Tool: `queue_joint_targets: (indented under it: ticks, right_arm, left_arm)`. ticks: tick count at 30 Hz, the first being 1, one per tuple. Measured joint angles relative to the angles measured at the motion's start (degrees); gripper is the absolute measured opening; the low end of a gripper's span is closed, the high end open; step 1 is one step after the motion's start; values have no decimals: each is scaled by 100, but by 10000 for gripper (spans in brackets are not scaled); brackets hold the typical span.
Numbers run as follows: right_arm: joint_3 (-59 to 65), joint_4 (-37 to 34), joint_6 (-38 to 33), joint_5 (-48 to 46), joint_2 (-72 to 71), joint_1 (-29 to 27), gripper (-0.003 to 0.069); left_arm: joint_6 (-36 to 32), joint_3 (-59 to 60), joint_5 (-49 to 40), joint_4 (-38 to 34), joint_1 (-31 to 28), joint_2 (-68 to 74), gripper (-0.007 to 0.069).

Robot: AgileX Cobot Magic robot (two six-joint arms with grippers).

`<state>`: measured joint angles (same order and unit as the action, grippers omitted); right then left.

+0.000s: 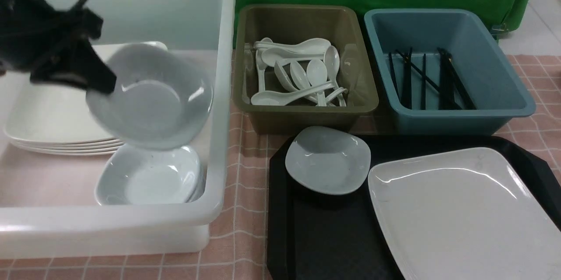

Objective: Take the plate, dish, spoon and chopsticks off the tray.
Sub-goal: Use the left arm to put the plate into the large storage box on the left, then use the left arm to grab a plate from the dinner plate

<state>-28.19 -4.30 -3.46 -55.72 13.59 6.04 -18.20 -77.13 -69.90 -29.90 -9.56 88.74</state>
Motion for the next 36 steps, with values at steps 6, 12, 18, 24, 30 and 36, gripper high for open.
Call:
queue_joint_targets:
  ticks: [6,12,18,24,30,36]
  right_arm:
    - [5,0,0,0,0,0,120]
    - [5,0,0,0,0,0,125]
    - [5,0,0,0,0,0,132]
    - [5,0,0,0,0,0,143]
    - [5,0,0,-5,0,0,148]
    - [5,0,0,-5,0,0,155]
  left_arm:
    - [-515,560,96,191,-18,316,14]
    - [-555,560,631,211,-18,468,14]
    - [-601,565,756,216,-18,673,15]
    - [-607,616,798,418,-18,845,66]
    - [-380,616,962,1122,-18,846,223]
    - [-52,296,595,990,-18,846,352]
